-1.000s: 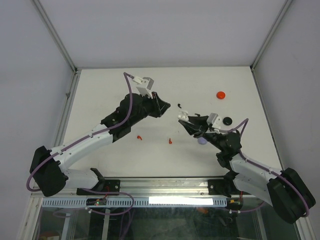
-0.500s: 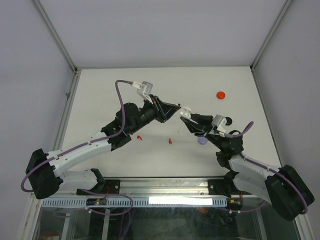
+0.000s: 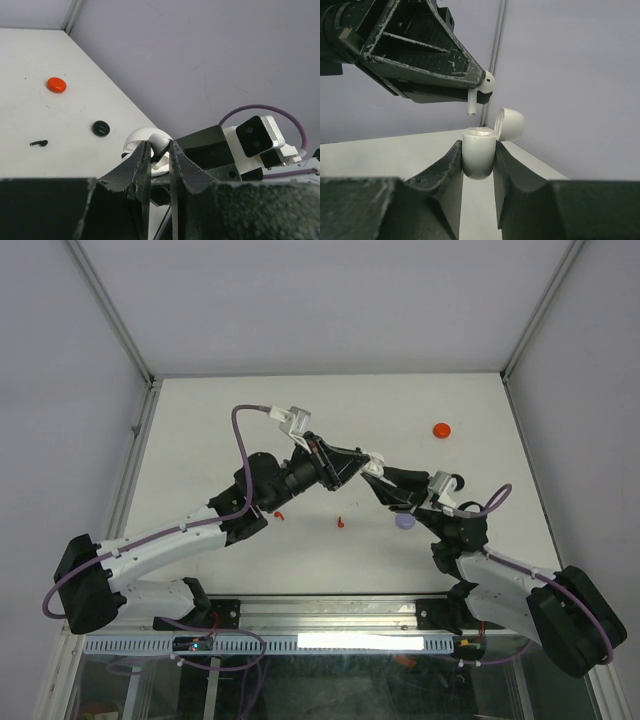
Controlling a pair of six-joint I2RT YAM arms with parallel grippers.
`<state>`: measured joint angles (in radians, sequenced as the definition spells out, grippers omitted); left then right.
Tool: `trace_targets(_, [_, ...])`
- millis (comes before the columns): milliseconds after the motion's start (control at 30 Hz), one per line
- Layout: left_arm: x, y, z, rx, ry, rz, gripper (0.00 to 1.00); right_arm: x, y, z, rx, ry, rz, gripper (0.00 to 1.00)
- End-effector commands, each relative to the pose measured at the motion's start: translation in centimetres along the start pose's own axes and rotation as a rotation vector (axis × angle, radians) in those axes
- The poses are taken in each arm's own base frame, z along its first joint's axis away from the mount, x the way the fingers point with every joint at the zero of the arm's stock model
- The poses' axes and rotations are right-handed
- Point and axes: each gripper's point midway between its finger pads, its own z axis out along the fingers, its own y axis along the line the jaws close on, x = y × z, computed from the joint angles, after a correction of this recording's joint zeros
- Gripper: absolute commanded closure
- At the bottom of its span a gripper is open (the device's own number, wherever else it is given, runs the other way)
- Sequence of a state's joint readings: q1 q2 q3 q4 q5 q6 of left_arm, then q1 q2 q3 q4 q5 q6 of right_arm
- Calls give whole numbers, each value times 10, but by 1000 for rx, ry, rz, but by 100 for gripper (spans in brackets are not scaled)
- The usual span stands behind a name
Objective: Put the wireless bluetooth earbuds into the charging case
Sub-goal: Place the earbud in the charging case.
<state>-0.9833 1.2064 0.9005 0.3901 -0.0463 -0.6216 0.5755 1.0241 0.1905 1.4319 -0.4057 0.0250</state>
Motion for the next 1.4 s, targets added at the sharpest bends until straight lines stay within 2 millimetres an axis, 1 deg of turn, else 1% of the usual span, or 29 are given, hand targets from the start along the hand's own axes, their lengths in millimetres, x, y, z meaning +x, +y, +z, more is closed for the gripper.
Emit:
trace_targets(0, [-6, -12, 4, 39, -42, 10, 94, -21, 0, 3, -4, -80, -24, 100])
trace_targets(367, [7, -5, 8, -6, -30, 60, 94, -22, 0, 2, -6, -82, -23, 100])
trace_targets(533, [10, -4, 8, -32, -21, 99, 92, -24, -1, 1, 8, -88, -32, 100])
trace_targets(633, [13, -1, 7, -59, -17, 116, 86, -23, -2, 1, 12, -87, -32, 100])
trace_targets(800, [13, 1, 5, -88, -17, 139, 71, -22, -2, 1, 10, -85, -26, 100])
trace_targets(933, [6, 1, 1, -106, -37, 146, 60, -23, -2, 0, 13, -90, -25, 100])
trace_targets(1033, [0, -1, -1, -115, -48, 150, 58, -22, -2, -1, 16, -87, -23, 100])
trace_targets(1233, [-7, 2, -5, -149, -59, 150, 57, -22, -1, -2, 15, -87, -19, 100])
trace_targets(1367, [-13, 1, -8, -164, -65, 152, 53, -20, -1, -3, 19, -83, -19, 100])
